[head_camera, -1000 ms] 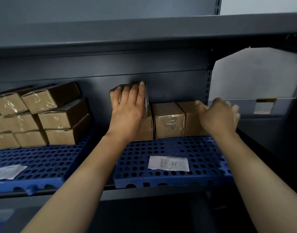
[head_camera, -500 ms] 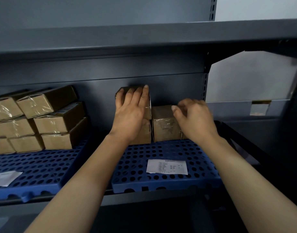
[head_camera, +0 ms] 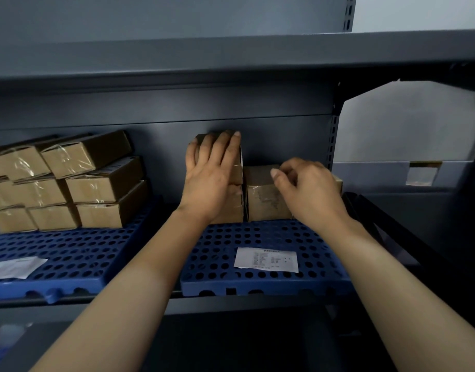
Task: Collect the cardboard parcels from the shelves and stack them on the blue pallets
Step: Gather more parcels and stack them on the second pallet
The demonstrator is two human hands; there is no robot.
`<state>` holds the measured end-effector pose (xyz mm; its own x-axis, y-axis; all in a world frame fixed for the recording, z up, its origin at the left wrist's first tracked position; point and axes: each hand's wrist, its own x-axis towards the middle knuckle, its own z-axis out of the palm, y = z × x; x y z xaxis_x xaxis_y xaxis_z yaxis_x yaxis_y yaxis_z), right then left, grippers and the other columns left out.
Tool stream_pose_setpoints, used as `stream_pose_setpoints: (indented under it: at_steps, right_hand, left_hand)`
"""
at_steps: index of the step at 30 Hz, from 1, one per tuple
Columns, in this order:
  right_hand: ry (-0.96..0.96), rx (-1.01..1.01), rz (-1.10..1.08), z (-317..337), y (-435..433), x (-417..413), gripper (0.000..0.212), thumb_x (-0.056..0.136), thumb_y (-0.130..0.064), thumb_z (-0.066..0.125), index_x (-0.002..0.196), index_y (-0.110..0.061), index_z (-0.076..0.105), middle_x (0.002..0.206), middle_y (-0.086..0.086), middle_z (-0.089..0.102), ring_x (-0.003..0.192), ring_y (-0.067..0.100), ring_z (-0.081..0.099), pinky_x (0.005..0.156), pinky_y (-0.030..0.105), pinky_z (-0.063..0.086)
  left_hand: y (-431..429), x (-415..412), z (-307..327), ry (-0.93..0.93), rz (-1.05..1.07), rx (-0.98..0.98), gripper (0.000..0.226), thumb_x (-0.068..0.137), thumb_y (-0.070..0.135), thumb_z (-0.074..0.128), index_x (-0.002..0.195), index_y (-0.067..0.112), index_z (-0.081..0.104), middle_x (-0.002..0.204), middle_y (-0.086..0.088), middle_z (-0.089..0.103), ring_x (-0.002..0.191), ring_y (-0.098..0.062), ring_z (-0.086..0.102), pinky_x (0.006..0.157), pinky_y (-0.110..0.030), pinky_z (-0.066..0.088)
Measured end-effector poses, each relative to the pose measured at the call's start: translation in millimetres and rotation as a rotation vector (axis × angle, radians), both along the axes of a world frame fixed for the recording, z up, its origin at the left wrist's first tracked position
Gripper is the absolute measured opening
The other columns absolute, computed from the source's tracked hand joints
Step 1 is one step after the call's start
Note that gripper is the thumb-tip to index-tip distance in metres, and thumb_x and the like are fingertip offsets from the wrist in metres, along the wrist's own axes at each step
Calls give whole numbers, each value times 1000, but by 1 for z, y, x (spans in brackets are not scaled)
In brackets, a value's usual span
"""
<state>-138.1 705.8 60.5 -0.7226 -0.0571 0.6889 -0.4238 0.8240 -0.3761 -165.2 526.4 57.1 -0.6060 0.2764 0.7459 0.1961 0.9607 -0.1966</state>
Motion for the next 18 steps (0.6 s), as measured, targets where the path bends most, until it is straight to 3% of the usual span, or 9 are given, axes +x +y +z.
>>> stream_pose_setpoints:
  at_steps: [5, 9, 13, 16, 18]
  right_hand:
    - [-6, 34, 20, 3, 2, 6, 34, 96, -37, 49, 111, -11, 63, 99, 5, 67, 100, 21, 54, 72, 26, 38]
    - [-56, 139, 56, 7, 4, 16, 33, 95, -35, 51, 115, -12, 62, 101, 6, 67, 101, 22, 56, 78, 29, 45]
    - [-219, 304, 15, 15, 6, 27, 34, 93, -37, 55, 118, -15, 59, 110, 7, 65, 102, 25, 58, 86, 36, 50]
    - [-319, 409, -52, 18, 7, 37, 30, 92, -34, 56, 113, -13, 60, 105, 8, 61, 92, 26, 57, 76, 34, 51]
    - [-332, 439, -110, 17, 8, 47, 26, 92, -31, 56, 109, -12, 61, 99, 9, 59, 81, 24, 54, 66, 29, 48]
  left_hand:
    - [4, 21, 1, 181, -45, 33, 72, 70, 17, 74, 133, 4, 42, 126, -17, 51, 118, -29, 31, 107, -44, 13]
    - [9, 47, 6, 207, -103, -23, 43, 74, 2, 67, 116, 8, 57, 110, -12, 59, 109, -29, 42, 103, -42, 20]
    - [19, 74, 3, 72, -201, -100, 36, 65, -4, 74, 97, 10, 67, 89, -7, 65, 90, -30, 57, 87, -38, 35]
    - [29, 88, -2, -77, -261, -189, 32, 59, -4, 78, 85, 12, 68, 78, -5, 65, 77, -27, 60, 70, -36, 47]
    - [34, 98, 2, -141, -266, -198, 24, 68, -3, 72, 86, 11, 65, 83, -7, 64, 82, -28, 59, 71, -37, 47]
